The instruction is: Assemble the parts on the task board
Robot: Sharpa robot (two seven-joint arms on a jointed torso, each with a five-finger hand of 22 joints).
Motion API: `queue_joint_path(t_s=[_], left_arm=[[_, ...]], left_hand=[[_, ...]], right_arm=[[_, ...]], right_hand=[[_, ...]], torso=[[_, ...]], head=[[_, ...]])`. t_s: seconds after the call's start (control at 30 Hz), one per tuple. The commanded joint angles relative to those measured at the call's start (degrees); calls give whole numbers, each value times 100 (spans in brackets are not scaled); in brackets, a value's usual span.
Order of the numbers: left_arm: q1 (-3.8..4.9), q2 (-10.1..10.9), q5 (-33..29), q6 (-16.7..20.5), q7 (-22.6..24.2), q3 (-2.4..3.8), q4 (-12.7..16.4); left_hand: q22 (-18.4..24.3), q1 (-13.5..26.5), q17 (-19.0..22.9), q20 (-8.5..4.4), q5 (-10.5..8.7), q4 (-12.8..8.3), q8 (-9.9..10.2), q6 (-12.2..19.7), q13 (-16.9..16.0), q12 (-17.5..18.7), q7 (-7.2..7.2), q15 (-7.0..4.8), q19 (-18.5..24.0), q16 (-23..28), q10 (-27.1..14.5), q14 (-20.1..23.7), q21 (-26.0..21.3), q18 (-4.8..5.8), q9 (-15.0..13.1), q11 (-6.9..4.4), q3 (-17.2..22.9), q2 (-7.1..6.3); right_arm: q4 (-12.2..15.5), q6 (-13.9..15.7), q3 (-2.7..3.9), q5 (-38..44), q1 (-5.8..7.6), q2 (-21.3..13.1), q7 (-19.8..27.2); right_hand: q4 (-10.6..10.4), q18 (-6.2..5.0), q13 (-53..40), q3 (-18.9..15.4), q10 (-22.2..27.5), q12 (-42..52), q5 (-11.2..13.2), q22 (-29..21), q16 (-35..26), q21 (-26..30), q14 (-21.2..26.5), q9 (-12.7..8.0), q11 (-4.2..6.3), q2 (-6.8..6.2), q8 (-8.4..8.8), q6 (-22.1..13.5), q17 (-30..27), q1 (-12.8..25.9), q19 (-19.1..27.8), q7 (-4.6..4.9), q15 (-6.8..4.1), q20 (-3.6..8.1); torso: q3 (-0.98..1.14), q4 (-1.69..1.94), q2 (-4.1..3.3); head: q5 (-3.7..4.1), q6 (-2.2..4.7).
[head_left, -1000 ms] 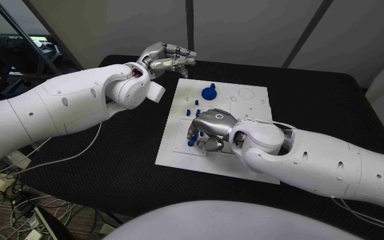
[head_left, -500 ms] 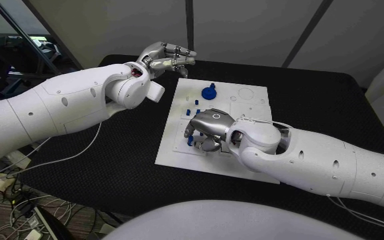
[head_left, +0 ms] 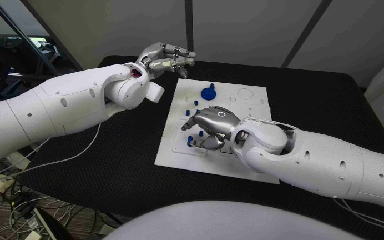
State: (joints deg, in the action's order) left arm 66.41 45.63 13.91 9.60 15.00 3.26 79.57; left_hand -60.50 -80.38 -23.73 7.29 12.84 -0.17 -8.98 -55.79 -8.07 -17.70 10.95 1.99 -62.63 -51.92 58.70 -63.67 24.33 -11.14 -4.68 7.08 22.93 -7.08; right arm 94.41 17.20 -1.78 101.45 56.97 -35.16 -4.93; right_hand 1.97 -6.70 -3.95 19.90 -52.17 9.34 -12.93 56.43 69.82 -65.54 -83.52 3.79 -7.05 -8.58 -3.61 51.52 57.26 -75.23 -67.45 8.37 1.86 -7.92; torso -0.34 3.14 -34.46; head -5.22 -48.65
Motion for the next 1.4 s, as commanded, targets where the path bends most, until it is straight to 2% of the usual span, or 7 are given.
queue_joint_path(t_s=[0.03, 0.17, 0.27, 0.5, 0.67, 0.83, 1.4], left_arm=[[4, 10, -13, -76, 45, 2, -1], [2, 25, -13, -74, 44, 1, -4], [1, 48, -13, -69, 44, 1, -5], [-1, 71, -13, -56, 40, -2, -8], [-2, 70, -13, -49, 42, -4, -17], [-4, 73, -13, -46, 43, -6, -18], [-9, 150, -13, -16, 66, -8, 24]], left_hand=[[6, 45, 6, 32, 18, 13, -34, 4, -1, -16, 25, 24, 16, 29, -38, -7, -23, 72, 6, -3, -18, 2], [6, 45, 6, 32, 18, 13, -34, 4, -1, -16, 25, 24, 16, 29, -38, -7, -23, 72, 6, -3, -18, 2], [6, 45, 6, 32, 18, 13, -34, 4, -1, -16, 25, 24, 16, 29, -38, -7, -23, 72, 6, -3, -18, 2], [10, 47, 8, 32, 19, 14, -38, 8, 0, -22, 26, 24, 15, 31, -43, -6, -27, 72, 7, -2, -18, 5], [10, 47, 8, 32, 19, 14, -38, 8, 0, -22, 26, 24, 15, 31, -43, -6, -27, 72, 7, -2, -18, 5], [10, 47, 8, 32, 19, 14, -38, 8, 0, -22, 26, 24, 15, 31, -43, -6, -27, 72, 7, -2, -18, 5], [17, 63, 12, 34, 17, 24, -45, 10, -1, -31, 25, 27, 14, 32, -46, -5, -35, 73, 7, -2, -24, 10]], right_arm=[[147, 751, 5, -539, 9, -177, 431], [393, 958, 39, -1037, 22, -529, 431], [589, 1027, 136, -1569, 73, -884, 215], [952, 927, 208, -3011, 221, -1759, -237], [1119, 782, 215, -3385, 247, -2247, -525], [1170, 703, 213, -3218, 249, -2526, -856], [1228, 347, 168, -2190, -62, -2806, -1710]], right_hand=[[-29, -133, -15, -129, 16, 136, 11, -201, -167, 175, 63, 16, 13, 43, -9, -13, -210, -78, 123, 14, -7, 9], [-120, -122, -59, -221, -363, 446, -2, -164, -203, 161, 36, 61, 85, 146, -101, 272, -242, -56, 54, 119, -61, 52], [-289, -12, -234, -262, -1303, 897, 20, 362, 177, -253, -141, 91, 211, 216, -173, 488, 287, 114, -345, 121, -144, 104], [-616, 122, -1035, -633, -2408, 1893, -207, 964, 697, -747, -312, 212, 552, 115, -493, 987, 949, 462, -819, -207, -449, 385], [-868, 206, -5394, -1188, -2888, 5650, -705, 1332, 1229, -1023, -415, 512, 668, 216, -819, 1117, 1751, 577, -1045, -362, -545, 502], [-1083, 252, -6898, -1684, -3038, 6809, -920, 1554, 1508, -1181, -465, 822, 658, 282, -1021, 964, 2217, 608, -1160, -331, -540, 480], [-1850, 306, -7280, -2570, -3080, 6985, -906, 1842, 1743, -1377, -535, 1219, 639, 168, -1275, 725, 2675, 753, -1308, -327, -498, 467]], torso=[[0, -1, 10], [-4, -3, 11], [-7, -15, 16], [-7, -41, 31], [-12, -47, 44], [-9, -44, 32], [-2, -37, 32]], head=[[9, -9], [36, -19], [93, 10], [280, 42], [465, 65], [555, 105], [680, 58]])
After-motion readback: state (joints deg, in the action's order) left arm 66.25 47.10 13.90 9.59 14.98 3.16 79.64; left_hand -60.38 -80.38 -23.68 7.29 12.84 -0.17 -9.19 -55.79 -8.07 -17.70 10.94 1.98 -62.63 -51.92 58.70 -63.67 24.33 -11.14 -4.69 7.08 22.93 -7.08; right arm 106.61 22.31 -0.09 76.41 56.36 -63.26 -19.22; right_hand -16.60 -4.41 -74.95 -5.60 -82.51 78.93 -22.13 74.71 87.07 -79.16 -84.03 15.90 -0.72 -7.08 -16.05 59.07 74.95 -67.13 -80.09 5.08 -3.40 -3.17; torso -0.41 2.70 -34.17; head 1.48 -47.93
